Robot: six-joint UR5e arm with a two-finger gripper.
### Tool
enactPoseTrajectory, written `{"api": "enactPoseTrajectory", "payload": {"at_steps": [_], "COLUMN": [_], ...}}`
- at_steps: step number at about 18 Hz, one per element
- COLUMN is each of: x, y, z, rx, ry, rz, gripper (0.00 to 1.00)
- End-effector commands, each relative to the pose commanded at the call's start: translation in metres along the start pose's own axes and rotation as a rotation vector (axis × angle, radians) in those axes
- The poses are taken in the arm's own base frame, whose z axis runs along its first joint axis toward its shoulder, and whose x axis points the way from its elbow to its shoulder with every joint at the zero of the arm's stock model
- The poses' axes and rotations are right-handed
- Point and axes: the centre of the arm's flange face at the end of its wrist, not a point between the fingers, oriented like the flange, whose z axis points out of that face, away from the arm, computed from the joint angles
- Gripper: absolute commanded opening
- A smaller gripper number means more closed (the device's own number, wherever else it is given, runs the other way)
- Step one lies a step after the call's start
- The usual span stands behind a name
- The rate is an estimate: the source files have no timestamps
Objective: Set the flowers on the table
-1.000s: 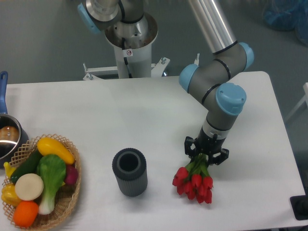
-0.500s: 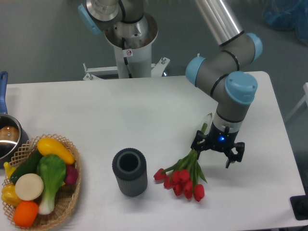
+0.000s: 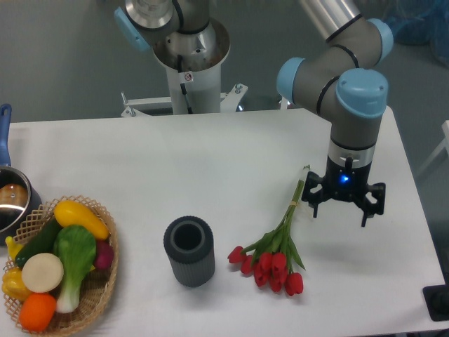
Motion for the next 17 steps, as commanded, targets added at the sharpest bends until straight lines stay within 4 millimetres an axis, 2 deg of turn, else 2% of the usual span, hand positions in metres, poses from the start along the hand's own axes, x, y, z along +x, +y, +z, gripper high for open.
{"api": "enactPoseTrajectory", "payload": {"at_steps": [3, 7, 11, 17], "x": [0.001, 0.000, -0.006, -0.014], "y": [0.013, 0.041, 0.074, 0.092], "z": [-0.004, -0.024, -0.058, -0.090], "rx": [-0.016, -0.042, -0.065, -0.071], "ry": [0.017, 0.023, 0.043, 0.023], "rz": [0.090, 0.208, 0.250, 0.261], "gripper": [1.00, 1.00, 1.00, 1.00]}}
